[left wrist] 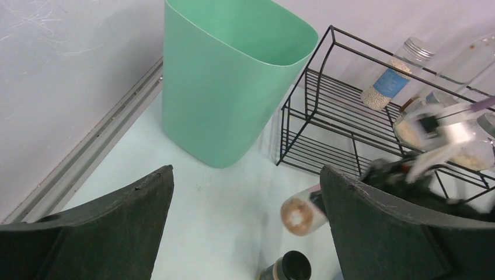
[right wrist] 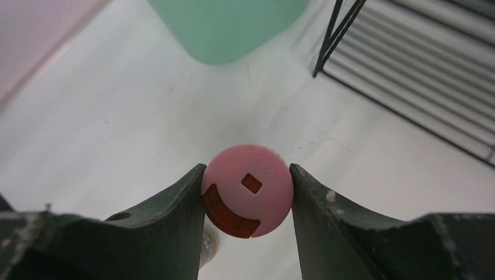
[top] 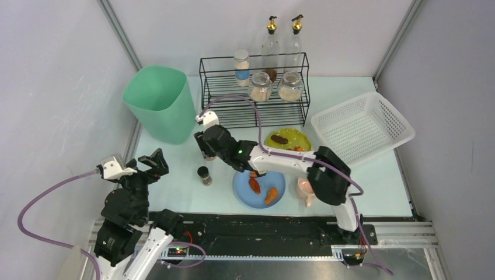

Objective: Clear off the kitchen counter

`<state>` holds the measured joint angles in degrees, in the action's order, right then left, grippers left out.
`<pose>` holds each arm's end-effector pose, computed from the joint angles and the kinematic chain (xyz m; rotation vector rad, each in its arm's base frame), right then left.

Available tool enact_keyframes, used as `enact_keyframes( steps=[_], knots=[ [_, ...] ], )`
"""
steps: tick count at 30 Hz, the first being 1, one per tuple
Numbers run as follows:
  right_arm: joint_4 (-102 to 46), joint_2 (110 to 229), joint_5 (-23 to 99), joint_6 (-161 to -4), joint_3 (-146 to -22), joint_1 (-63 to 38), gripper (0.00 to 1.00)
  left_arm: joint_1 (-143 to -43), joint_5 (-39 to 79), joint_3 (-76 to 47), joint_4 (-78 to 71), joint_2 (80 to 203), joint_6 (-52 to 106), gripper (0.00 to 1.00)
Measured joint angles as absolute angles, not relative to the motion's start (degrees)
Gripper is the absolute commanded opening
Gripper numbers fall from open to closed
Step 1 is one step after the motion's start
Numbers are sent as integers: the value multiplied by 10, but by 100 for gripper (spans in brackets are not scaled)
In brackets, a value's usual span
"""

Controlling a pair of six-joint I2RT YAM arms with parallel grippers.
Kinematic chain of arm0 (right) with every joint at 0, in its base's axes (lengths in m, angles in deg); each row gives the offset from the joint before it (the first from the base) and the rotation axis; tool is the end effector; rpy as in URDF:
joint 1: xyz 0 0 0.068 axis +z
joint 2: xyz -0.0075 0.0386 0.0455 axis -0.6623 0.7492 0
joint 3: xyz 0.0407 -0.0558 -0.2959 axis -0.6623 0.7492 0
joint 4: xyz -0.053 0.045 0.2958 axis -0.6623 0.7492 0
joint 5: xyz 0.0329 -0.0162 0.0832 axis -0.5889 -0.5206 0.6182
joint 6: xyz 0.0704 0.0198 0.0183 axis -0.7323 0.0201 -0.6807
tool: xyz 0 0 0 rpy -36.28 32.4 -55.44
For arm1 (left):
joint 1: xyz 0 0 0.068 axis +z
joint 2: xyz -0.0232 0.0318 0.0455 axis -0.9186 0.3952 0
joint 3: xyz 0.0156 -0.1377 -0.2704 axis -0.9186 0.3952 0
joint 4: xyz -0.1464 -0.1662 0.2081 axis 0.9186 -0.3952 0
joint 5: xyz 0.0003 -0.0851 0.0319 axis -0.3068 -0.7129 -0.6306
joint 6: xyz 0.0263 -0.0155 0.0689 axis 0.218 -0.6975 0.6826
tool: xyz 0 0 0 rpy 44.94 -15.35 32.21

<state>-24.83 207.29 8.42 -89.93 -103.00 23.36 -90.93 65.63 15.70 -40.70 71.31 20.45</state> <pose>0.2628 0.5046 0.2483 -0.6543 1.9445 0.4881 0.0584 0.0159 0.3649 -0.4253 1.4928 -0.0798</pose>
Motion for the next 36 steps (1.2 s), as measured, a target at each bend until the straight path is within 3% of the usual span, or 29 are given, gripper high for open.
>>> enact_keyframes(
  steps=[9, 16, 23, 36],
  knots=[
    [-300, 1886, 77, -837, -969, 233, 40, -909, 656, 157, -407, 713, 204, 98],
    [-322, 1831, 72, -802, -967, 195, 39, -909, 655, 157, -407, 713, 204, 98],
    [-314, 1852, 79, -797, -987, 116, 39, -909, 655, 157, -407, 713, 204, 98],
    [-268, 2027, 101, -796, -1184, 56, 38, -909, 655, 157, -407, 713, 204, 98]
  ],
)
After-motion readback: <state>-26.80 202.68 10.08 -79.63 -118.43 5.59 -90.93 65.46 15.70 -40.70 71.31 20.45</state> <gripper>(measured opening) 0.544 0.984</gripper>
